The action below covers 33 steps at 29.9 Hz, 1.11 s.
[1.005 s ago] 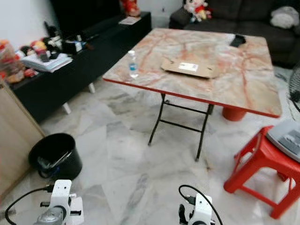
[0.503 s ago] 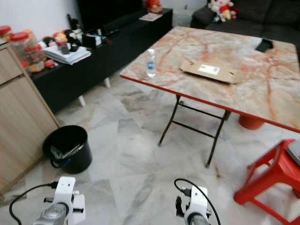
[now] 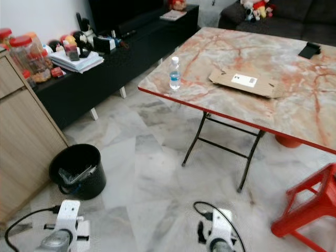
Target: Picking trash to rubbish bin
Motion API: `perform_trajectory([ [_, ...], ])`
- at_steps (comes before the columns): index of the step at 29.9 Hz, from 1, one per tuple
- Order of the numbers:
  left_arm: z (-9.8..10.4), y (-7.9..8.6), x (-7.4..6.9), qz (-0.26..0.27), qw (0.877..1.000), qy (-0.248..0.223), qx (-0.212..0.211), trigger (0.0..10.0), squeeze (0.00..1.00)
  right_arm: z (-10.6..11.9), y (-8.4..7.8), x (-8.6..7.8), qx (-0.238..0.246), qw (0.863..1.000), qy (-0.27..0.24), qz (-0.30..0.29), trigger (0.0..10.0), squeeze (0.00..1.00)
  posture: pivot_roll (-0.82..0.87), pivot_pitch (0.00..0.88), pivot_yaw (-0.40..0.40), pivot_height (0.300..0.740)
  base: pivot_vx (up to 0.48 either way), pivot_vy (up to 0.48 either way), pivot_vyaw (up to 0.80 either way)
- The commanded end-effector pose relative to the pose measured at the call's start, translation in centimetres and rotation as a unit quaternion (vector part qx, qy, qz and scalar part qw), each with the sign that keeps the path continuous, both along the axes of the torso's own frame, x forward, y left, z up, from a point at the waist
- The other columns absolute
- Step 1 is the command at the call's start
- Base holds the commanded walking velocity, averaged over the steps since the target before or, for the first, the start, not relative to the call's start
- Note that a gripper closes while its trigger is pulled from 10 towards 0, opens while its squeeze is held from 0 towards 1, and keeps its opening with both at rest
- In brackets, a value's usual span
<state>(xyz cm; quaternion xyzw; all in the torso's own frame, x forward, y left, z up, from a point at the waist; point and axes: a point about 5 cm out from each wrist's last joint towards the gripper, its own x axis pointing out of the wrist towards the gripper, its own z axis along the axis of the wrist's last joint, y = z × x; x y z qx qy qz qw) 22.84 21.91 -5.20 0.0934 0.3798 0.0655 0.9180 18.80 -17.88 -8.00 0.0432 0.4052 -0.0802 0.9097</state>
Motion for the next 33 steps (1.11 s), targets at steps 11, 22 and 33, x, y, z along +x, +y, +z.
perform_trajectory([
  [11, -0.37, 0.09, -0.56, 0.005, 1.000, 0.013, 0.004, 10.0, 0.00, 0.31, -0.17, 0.58, -0.012, 1.000, -0.006, 0.016, 10.0, 0.00, -0.06, 0.000, 0.040, 0.740, 0.275, 0.000, 0.05],
  [22, -0.33, 0.10, -0.49, 0.008, 1.000, 0.011, 0.004, 10.0, 0.00, 0.24, -0.20, 0.42, -0.002, 1.000, -0.007, 0.008, 10.0, 0.00, -0.05, 0.000, 0.037, 0.740, 0.273, 0.000, 0.28],
  [33, -0.28, 0.07, -0.42, 0.009, 1.000, 0.009, 0.005, 10.0, 0.00, 0.48, 0.25, 0.90, -0.004, 0.999, -0.016, 0.037, 10.0, 0.00, -0.05, 0.000, 0.024, 0.740, 0.275, 0.000, 0.29],
])
